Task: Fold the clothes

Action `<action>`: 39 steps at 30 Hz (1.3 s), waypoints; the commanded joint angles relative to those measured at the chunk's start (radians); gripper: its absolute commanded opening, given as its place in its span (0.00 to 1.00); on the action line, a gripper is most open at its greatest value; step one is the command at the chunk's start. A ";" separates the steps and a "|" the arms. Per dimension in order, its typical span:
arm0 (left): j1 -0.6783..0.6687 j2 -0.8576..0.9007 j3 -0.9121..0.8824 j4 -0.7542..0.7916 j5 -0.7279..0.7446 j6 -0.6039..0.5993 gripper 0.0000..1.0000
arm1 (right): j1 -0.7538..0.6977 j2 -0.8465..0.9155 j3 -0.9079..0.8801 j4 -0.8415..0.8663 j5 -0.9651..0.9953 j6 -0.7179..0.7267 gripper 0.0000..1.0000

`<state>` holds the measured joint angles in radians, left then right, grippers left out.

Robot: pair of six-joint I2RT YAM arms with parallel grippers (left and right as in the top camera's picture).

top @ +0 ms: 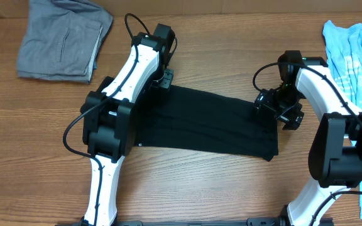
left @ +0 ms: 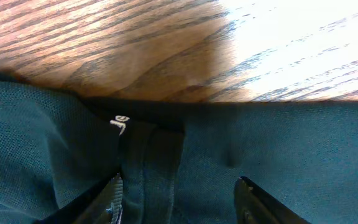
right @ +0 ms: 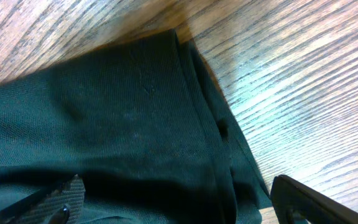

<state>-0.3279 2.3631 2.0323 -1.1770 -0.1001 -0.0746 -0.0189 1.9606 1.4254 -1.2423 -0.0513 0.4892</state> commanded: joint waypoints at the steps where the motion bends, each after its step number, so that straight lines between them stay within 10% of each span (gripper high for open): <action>1: -0.005 0.005 -0.010 0.000 -0.052 0.011 0.56 | 0.002 -0.031 -0.005 0.004 0.005 -0.008 1.00; 10: -0.005 0.005 -0.050 0.013 -0.068 0.023 0.46 | 0.001 -0.031 -0.005 0.011 0.005 -0.026 1.00; 19: -0.005 0.003 0.008 -0.016 -0.098 -0.027 0.04 | 0.002 -0.031 -0.005 0.019 0.004 -0.026 0.99; 39: 0.032 -0.026 0.149 -0.513 -0.343 -0.533 0.04 | 0.047 -0.031 -0.005 0.022 -0.026 -0.026 0.97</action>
<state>-0.3218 2.3631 2.1609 -1.6764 -0.4099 -0.5274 0.0216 1.9606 1.4246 -1.2228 -0.0742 0.4690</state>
